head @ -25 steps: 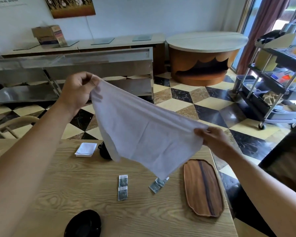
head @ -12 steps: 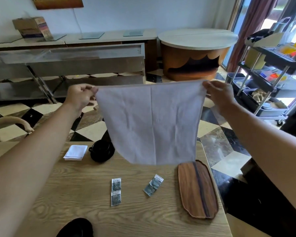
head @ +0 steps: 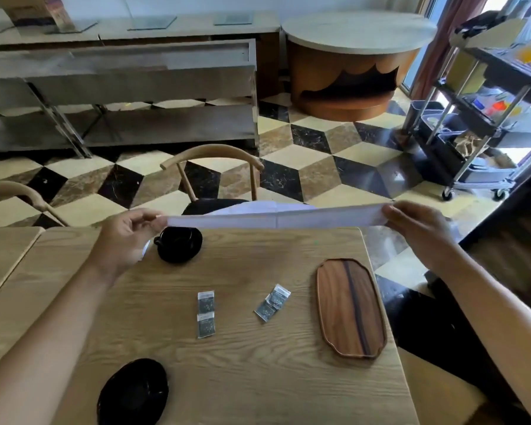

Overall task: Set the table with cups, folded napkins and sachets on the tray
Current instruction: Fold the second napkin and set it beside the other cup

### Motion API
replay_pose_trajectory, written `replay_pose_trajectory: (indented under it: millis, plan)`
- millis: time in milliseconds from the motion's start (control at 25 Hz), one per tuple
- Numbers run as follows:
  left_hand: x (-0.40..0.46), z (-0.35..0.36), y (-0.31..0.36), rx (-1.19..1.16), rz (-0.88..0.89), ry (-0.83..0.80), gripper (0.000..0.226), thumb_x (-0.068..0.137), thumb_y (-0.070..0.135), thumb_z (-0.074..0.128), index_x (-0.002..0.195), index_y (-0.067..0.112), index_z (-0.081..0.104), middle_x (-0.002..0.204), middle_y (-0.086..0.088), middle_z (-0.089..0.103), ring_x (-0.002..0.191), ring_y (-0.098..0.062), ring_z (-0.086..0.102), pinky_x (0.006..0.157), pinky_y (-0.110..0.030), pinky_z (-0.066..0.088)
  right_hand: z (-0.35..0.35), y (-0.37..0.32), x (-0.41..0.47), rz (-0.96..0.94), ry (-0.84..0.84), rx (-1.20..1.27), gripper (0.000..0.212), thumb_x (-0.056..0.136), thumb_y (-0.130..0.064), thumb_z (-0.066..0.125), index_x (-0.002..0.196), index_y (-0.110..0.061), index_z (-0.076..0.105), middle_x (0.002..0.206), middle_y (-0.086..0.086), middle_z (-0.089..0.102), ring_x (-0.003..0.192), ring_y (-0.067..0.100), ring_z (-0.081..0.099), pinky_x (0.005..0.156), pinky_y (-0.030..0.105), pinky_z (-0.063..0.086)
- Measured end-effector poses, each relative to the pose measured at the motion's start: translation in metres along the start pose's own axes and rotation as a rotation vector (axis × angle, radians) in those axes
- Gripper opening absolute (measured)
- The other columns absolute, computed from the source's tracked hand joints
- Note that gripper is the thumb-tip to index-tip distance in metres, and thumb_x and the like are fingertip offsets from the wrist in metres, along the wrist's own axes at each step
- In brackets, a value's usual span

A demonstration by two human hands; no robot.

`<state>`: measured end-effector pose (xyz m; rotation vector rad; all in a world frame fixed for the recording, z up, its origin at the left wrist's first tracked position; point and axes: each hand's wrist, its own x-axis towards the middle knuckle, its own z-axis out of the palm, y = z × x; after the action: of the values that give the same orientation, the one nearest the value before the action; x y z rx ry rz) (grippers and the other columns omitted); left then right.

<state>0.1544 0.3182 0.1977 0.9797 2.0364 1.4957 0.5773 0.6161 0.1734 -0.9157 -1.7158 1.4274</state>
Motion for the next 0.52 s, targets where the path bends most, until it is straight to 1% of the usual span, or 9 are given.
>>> replay_pose_trajectory:
  millis: [40, 80, 160, 200, 280, 360, 440, 520]
  plan:
    - [-0.021, 0.006, -0.021, 0.043, -0.048, -0.021, 0.007, 0.087, 0.026, 0.074, 0.088, 0.029, 0.079, 0.080, 0.013, 0.076, 0.077, 0.000, 0.066, 0.074, -0.011, 0.051, -0.002, 0.022, -0.022, 0.055, -0.001, -0.052, 0.020, 0.086, -0.033, 0.073, 0.087, -0.013, 0.079, 0.079, 0.003, 0.071, 0.075, 0.015, 0.061, 0.066, 0.020, 0.051]
    - [-0.043, 0.013, -0.041, 0.078, -0.094, -0.045, 0.010, 0.090, 0.021, 0.073, 0.086, 0.028, 0.079, 0.077, 0.017, 0.075, 0.073, 0.006, 0.063, 0.071, -0.007, 0.048, -0.004, 0.043, -0.046, 0.109, -0.001, -0.101, 0.022, 0.086, -0.033, 0.072, 0.087, -0.012, 0.078, 0.077, 0.006, 0.069, 0.074, 0.016, 0.058, 0.065, 0.023, 0.047]
    - [-0.087, 0.028, -0.077, 0.131, -0.181, -0.099, 0.017, 0.093, 0.010, 0.070, 0.082, 0.021, 0.078, 0.077, 0.017, 0.075, 0.069, 0.009, 0.063, 0.067, -0.003, 0.045, -0.005, 0.081, -0.092, 0.230, -0.019, -0.151, 0.021, 0.089, -0.029, 0.072, 0.087, -0.009, 0.078, 0.081, 0.017, 0.070, 0.078, 0.019, 0.059, 0.072, 0.030, 0.044]
    - [-0.110, 0.034, -0.094, 0.156, -0.237, -0.130, 0.018, 0.093, 0.008, 0.070, 0.082, 0.021, 0.077, 0.079, 0.015, 0.076, 0.070, 0.009, 0.064, 0.068, -0.003, 0.045, -0.006, 0.096, -0.115, 0.296, -0.032, -0.166, 0.018, 0.090, -0.025, 0.072, 0.087, -0.009, 0.078, 0.084, 0.018, 0.073, 0.079, 0.018, 0.061, 0.073, 0.030, 0.045]
    - [-0.150, 0.046, -0.122, 0.205, -0.355, -0.194, 0.016, 0.095, 0.012, 0.069, 0.084, 0.020, 0.077, 0.083, 0.010, 0.078, 0.075, 0.001, 0.069, 0.068, -0.008, 0.047, -0.007, 0.120, -0.155, 0.401, -0.070, -0.217, 0.014, 0.091, -0.022, 0.071, 0.088, -0.012, 0.079, 0.088, 0.018, 0.076, 0.079, 0.016, 0.064, 0.071, 0.026, 0.048]
    - [-0.181, 0.055, -0.144, 0.288, -0.438, -0.245, 0.014, 0.096, 0.018, 0.068, 0.085, 0.020, 0.077, 0.084, 0.005, 0.078, 0.082, -0.009, 0.071, 0.072, -0.018, 0.048, -0.009, 0.139, -0.187, 0.467, -0.091, -0.283, 0.015, 0.090, -0.029, 0.072, 0.085, -0.017, 0.080, 0.085, 0.014, 0.076, 0.077, 0.015, 0.066, 0.070, 0.030, 0.048]
    - [-0.200, 0.063, -0.159, 0.360, -0.467, -0.249, 0.014, 0.095, 0.019, 0.069, 0.083, 0.021, 0.076, 0.082, 0.005, 0.077, 0.086, -0.015, 0.071, 0.075, -0.029, 0.050, -0.010, 0.153, -0.207, 0.502, -0.088, -0.326, 0.012, 0.089, -0.034, 0.073, 0.080, -0.027, 0.080, 0.077, 0.003, 0.075, 0.072, 0.011, 0.064, 0.066, 0.028, 0.045]
    - [-0.206, 0.072, -0.166, 0.371, -0.484, -0.223, 0.016, 0.095, 0.018, 0.069, 0.080, 0.023, 0.075, 0.080, 0.005, 0.077, 0.086, -0.017, 0.071, 0.074, -0.030, 0.049, -0.011, 0.164, -0.214, 0.528, -0.084, -0.343, 0.013, 0.092, -0.031, 0.073, 0.080, -0.032, 0.079, 0.075, 0.002, 0.074, 0.071, 0.014, 0.064, 0.067, 0.031, 0.046]
